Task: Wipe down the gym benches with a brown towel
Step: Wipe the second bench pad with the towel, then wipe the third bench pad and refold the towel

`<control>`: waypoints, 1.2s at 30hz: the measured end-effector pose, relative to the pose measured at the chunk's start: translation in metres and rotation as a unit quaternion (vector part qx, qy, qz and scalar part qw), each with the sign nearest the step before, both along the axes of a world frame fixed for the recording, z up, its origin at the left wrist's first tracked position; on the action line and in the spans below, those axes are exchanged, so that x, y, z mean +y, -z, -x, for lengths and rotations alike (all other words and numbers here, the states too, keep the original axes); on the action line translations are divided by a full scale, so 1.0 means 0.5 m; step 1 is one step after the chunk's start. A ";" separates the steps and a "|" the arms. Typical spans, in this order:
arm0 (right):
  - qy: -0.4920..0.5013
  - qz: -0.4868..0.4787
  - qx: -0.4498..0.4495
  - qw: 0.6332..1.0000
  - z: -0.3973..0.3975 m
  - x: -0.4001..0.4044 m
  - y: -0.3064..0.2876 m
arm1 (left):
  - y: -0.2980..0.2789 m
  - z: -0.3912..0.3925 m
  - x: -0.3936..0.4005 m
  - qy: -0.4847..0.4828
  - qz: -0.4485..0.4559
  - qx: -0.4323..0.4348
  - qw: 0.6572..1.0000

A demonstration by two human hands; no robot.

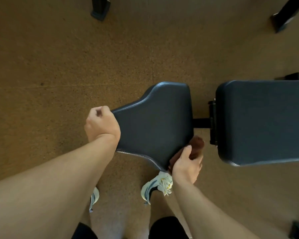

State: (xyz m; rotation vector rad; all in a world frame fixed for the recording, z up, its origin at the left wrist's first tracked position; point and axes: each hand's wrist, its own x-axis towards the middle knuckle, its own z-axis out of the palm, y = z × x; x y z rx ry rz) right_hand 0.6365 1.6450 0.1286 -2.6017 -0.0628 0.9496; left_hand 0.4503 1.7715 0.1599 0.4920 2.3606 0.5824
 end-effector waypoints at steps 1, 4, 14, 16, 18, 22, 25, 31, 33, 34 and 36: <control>0.080 -0.007 0.001 0.997 0.034 -0.008 -0.007 | -0.005 0.000 0.001 0.003 -0.002 -0.013 1.000; 0.206 -0.028 0.004 0.978 0.152 0.023 -0.039 | -0.016 0.019 -0.002 0.047 0.021 -0.105 0.993; 0.122 -0.087 0.309 0.939 0.520 0.165 -0.370 | -0.239 0.409 -0.123 0.048 0.156 -0.401 0.902; 0.082 -0.101 0.406 0.905 0.561 0.144 -0.478 | -0.329 0.485 -0.134 0.061 0.169 -0.435 0.882; 0.059 -0.106 0.490 0.863 0.595 0.126 -0.578 | -0.429 0.539 -0.130 0.048 0.128 -0.512 0.848; 0.004 -0.113 0.552 0.826 0.647 0.106 -0.728 | -0.608 0.602 -0.114 -0.032 0.014 -0.568 0.822; -0.053 -0.122 0.509 0.850 0.676 0.112 -0.798 | -0.701 0.616 -0.102 -0.058 -0.020 -0.478 0.876; -0.156 -0.167 0.346 0.910 0.702 0.132 -0.817 | -0.820 0.622 -0.087 -0.070 -0.068 -0.426 0.899; -0.163 -0.183 0.374 0.895 0.713 0.145 -0.832 | -0.846 0.626 -0.074 -0.058 -0.079 -0.434 0.896; -0.161 -0.191 0.389 0.887 0.719 0.155 -0.837 | -0.857 0.628 -0.064 -0.051 -0.084 -0.439 0.893; -0.170 -0.215 0.412 0.869 0.731 0.180 -0.850 | -0.873 0.633 -0.037 -0.030 -0.092 -0.447 0.889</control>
